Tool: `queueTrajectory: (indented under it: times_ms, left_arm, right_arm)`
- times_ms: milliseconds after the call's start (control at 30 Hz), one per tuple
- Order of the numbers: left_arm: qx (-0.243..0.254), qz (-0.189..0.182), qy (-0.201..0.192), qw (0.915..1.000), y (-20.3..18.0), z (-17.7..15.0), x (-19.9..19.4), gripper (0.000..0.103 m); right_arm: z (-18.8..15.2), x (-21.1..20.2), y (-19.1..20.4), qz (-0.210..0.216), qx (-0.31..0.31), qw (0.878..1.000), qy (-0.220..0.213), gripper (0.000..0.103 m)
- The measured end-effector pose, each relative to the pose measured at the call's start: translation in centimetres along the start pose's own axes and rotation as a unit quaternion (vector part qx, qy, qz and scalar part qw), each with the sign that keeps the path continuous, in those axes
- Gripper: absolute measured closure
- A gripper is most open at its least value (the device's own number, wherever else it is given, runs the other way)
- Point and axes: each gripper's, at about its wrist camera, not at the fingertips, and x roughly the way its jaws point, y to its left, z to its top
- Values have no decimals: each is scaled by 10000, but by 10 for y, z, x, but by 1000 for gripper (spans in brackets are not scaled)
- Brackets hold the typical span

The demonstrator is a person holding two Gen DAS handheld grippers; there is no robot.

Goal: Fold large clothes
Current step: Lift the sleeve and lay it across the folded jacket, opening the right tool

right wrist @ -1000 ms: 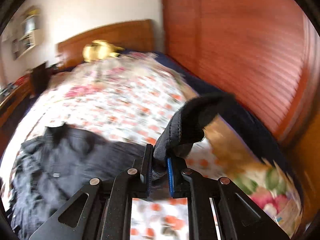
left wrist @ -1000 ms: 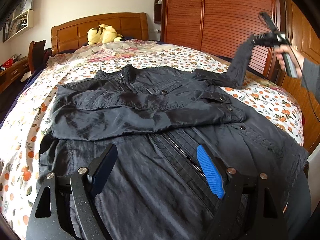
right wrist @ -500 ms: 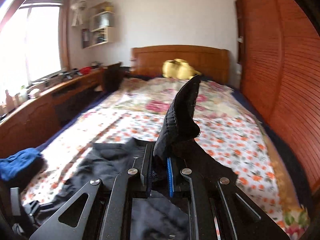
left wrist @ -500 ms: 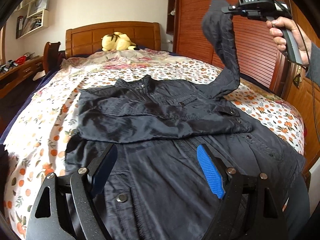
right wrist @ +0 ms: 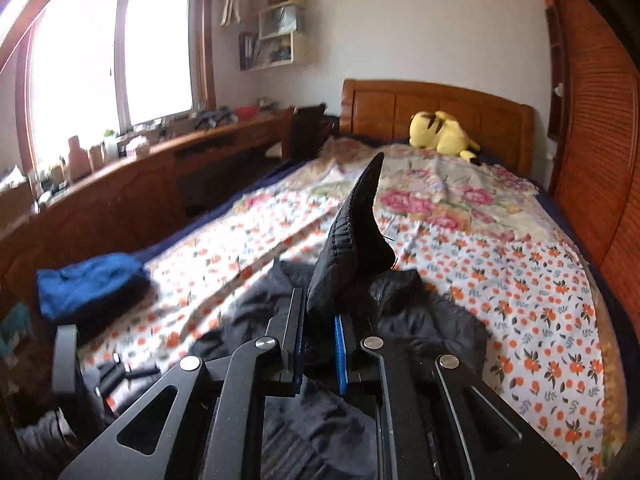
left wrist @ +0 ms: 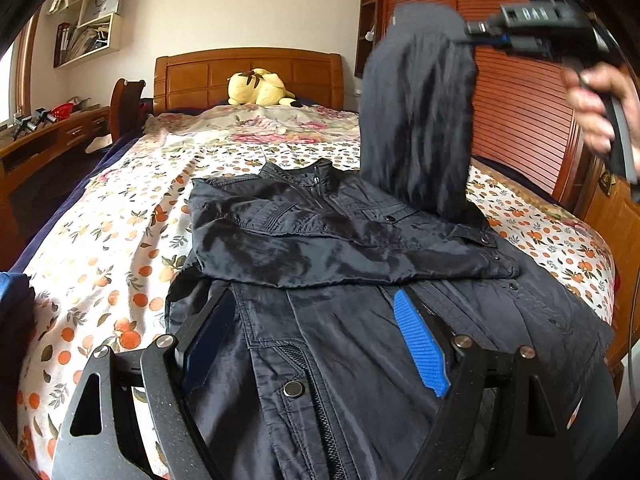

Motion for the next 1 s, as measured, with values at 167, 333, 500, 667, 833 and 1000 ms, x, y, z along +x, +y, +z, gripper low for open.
queueTrajectory:
  times_ms: [167, 333, 500, 667, 833, 1000]
  left_arm:
    - [-1, 16, 15, 10000, 1, 0, 2, 21]
    - [-15, 39, 28, 10000, 3, 0, 3, 21]
    - [-10, 38, 19, 10000, 2, 1, 4, 21]
    - [6, 44, 25, 10000, 3, 1, 5, 21]
    - [-43, 89, 9, 10000, 8, 1, 3, 21]
    - [-154, 163, -16, 9997, 18, 2, 0, 21]
  right_arm:
    - [-20, 8, -15, 0, 147, 9993, 347, 91]
    - [-35, 11, -21, 49, 193, 9979, 617, 91]
    - [-41, 15, -8, 196, 207, 9967, 764, 91]
    - [-46, 29, 13, 313, 144, 9949, 943, 91]
    - [-54, 34, 26, 429, 57, 9941, 992, 91]
    - [-59, 39, 30, 636, 123, 9915, 1128, 84]
